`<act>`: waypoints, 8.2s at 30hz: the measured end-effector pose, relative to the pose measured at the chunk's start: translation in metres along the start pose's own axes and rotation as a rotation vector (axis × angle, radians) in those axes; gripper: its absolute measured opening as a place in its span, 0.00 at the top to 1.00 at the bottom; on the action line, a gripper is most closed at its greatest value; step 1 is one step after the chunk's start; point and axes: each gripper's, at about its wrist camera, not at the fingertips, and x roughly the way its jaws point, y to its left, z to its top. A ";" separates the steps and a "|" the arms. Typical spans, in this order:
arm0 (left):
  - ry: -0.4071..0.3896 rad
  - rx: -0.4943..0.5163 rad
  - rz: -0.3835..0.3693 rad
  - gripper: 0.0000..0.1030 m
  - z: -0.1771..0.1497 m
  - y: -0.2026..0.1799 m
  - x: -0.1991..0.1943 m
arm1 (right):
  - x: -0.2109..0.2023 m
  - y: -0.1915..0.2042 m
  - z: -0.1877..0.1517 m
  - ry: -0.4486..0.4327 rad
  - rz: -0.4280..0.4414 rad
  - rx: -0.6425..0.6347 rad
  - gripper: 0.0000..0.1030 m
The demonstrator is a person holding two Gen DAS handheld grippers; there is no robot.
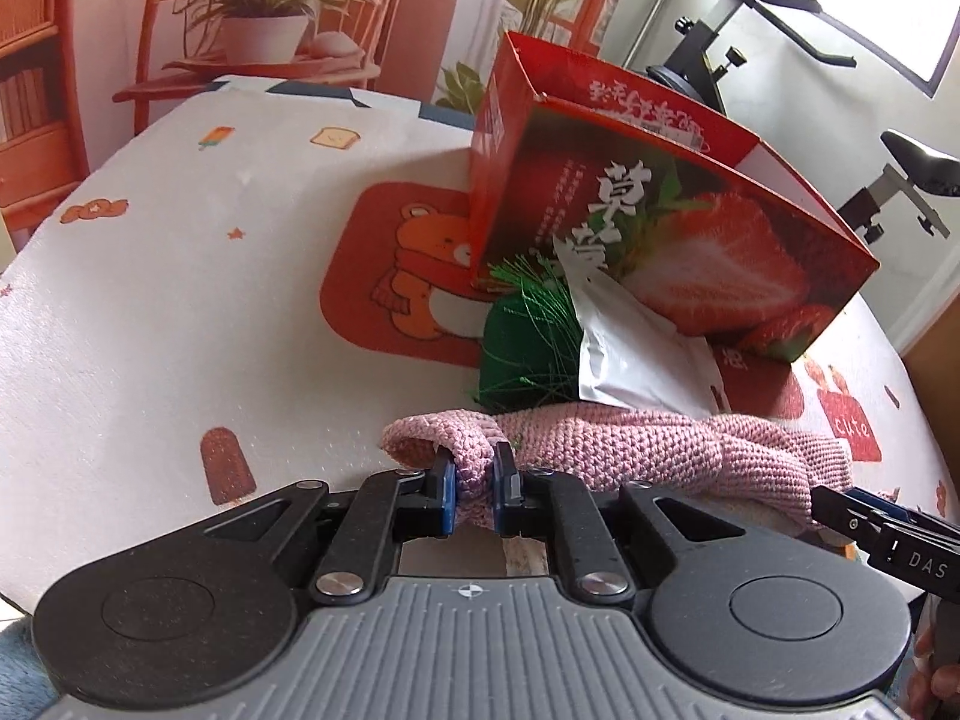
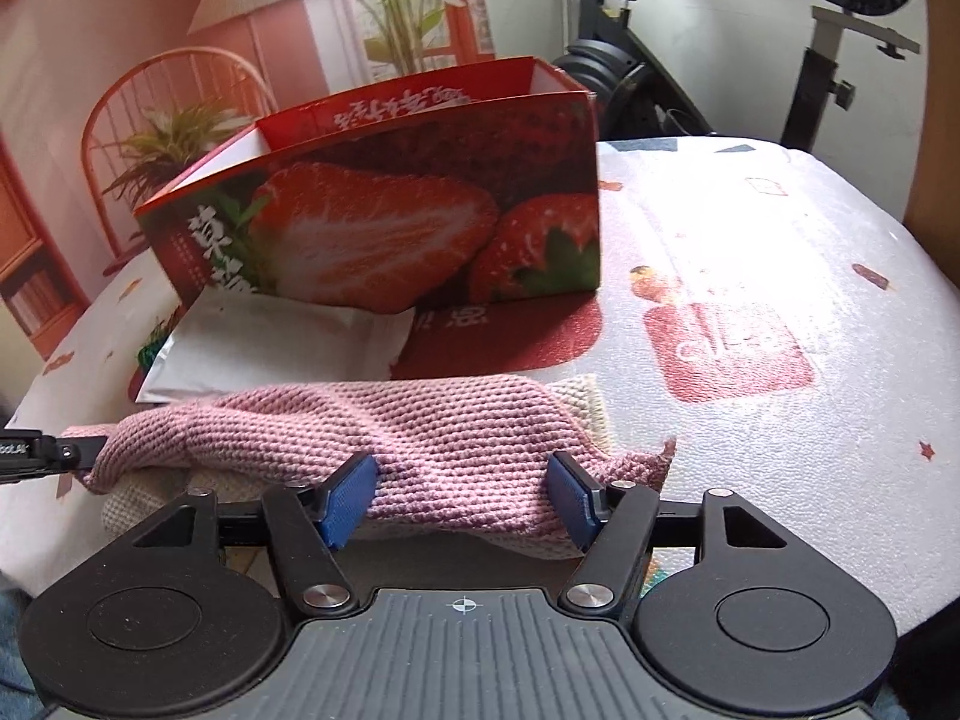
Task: Organize soft objects
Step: 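Close both grippers on the edge of the pink knitted towel, then lift the pink towel over the red box and open both grippers, then move both grippers down to the cream knitted towel beside the box, then close both grippers on the cream knitted towel and lift it, then carry the cream towel over the red box and open both grippers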
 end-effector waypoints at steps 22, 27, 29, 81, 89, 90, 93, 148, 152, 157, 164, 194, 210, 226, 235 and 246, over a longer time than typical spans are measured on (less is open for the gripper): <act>-0.157 0.015 -0.027 0.88 0.015 -0.009 -0.037 | -0.040 0.007 0.037 -0.162 0.112 -0.032 0.95; -0.264 0.073 -0.061 0.88 0.032 -0.026 -0.065 | -0.056 0.006 0.062 -0.242 0.137 -0.018 0.95; -0.292 0.083 -0.076 0.88 0.038 -0.032 -0.073 | -0.061 0.004 0.070 -0.269 0.139 -0.011 0.95; -0.127 0.269 -0.068 0.83 0.154 -0.101 0.048 | 0.066 0.001 0.186 -0.137 0.023 -0.181 0.87; -0.232 0.379 -0.081 0.25 0.145 -0.106 0.007 | 0.035 0.014 0.170 -0.261 0.003 -0.283 0.46; -0.234 0.375 -0.077 0.23 0.143 -0.106 0.003 | 0.030 0.015 0.168 -0.266 0.007 -0.285 0.45; -0.240 0.361 -0.061 0.18 0.134 -0.100 -0.009 | 0.018 0.021 0.159 -0.277 0.020 -0.286 0.33; 0.064 0.050 -0.080 0.79 -0.004 -0.033 0.014 | 0.024 -0.030 0.014 0.036 0.017 0.039 0.76; 0.047 0.035 -0.072 0.82 -0.004 -0.030 0.010 | 0.021 -0.027 0.014 0.042 0.030 0.028 0.79; 0.011 0.029 -0.051 0.84 -0.001 -0.028 0.002 | 0.017 -0.023 0.015 0.039 0.066 0.036 0.81; -0.041 0.041 -0.045 0.84 0.005 -0.030 -0.010 | 0.005 -0.016 0.025 -0.011 0.091 0.019 0.81; -0.282 0.138 -0.044 0.87 0.036 -0.054 -0.060 | -0.038 0.001 0.068 -0.185 0.136 -0.044 0.81; -0.377 0.149 -0.070 0.87 0.074 -0.058 -0.069 | -0.049 0.011 0.123 -0.287 0.166 -0.101 0.81; -0.377 0.227 -0.029 0.87 0.167 -0.091 -0.005 | 0.028 0.010 0.238 -0.277 0.092 -0.251 0.81; -0.288 0.235 -0.005 0.87 0.218 -0.092 0.056 | 0.097 0.002 0.288 -0.211 0.084 -0.223 0.81; -0.222 0.279 0.010 0.83 0.242 -0.092 0.098 | 0.149 -0.001 0.310 -0.134 0.064 -0.254 0.74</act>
